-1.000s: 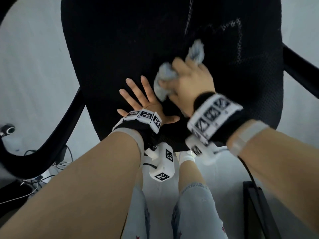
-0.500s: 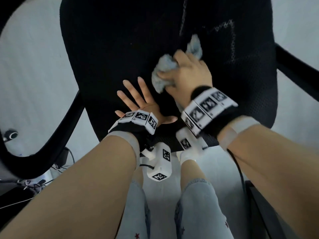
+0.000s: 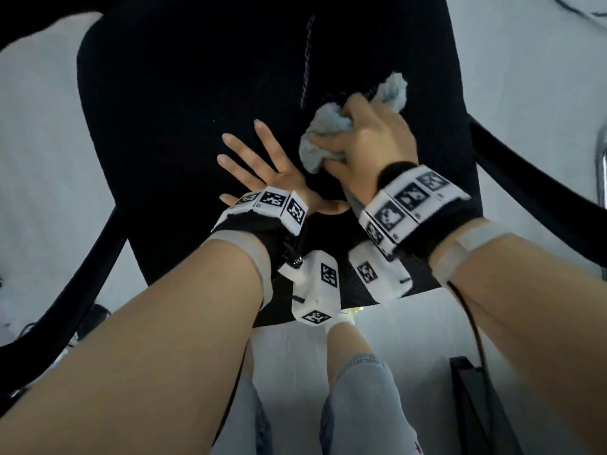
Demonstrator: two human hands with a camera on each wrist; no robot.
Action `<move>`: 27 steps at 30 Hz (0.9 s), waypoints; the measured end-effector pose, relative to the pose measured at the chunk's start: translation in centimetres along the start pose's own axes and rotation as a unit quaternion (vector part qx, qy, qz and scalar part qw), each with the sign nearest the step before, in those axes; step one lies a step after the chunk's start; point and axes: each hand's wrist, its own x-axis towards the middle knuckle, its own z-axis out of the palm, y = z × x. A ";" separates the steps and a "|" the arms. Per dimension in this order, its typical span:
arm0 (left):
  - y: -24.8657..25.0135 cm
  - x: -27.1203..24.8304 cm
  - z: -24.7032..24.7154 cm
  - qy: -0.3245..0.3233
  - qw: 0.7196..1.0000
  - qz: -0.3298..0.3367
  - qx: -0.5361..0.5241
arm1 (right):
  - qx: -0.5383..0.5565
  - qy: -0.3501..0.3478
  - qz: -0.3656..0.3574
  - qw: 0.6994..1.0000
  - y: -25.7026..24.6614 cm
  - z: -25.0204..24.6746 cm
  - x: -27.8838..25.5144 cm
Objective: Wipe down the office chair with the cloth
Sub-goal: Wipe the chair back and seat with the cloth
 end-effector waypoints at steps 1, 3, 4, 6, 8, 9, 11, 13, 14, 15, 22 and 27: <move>0.3 0.1 0.3 0.035 0.999 -0.017 -0.013 | -0.004 -0.003 0.010 1.000 -0.2 0.0 1.2; 1.3 0.0 0.8 0.121 0.990 -0.064 -0.039 | -0.009 0.009 0.024 1.000 -0.5 -0.3 3.8; 1.6 -0.1 0.8 0.132 0.987 -0.076 -0.044 | -0.017 0.012 0.021 1.000 -0.7 -0.6 4.8; 1.9 0.0 1.2 0.158 0.982 -0.094 -0.047 | -0.015 0.021 0.017 1.000 -0.6 -0.6 5.4; 1.7 0.2 1.7 0.148 0.986 -0.072 -0.031 | 0.001 0.039 0.021 0.999 -0.3 -0.3 3.8; 1.3 0.6 2.0 0.136 0.989 -0.054 -0.022 | 0.012 0.037 0.023 0.999 -0.1 0.0 2.2; 0.6 0.8 2.0 0.113 0.993 -0.033 -0.021 | 0.016 -0.001 0.021 1.000 0.3 0.7 -0.7; 0.2 0.7 2.1 0.121 0.992 -0.028 -0.006 | 0.003 -0.029 0.012 1.000 0.7 1.0 -1.3; 0.0 0.8 2.2 0.128 0.991 -0.029 -0.010 | -0.003 -0.023 0.004 1.000 0.7 0.8 -0.6; 0.1 0.9 2.3 0.148 0.988 -0.033 -0.034 | -0.015 -0.016 -0.001 1.000 0.5 0.5 0.5; 1.3 1.4 1.5 0.185 0.978 -0.078 -0.059 | -0.054 0.005 -0.018 0.998 1.0 -1.2 4.3; 0.3 1.4 1.8 0.173 0.982 0.007 -0.079 | -0.028 -0.007 -0.019 0.999 2.6 0.6 -3.1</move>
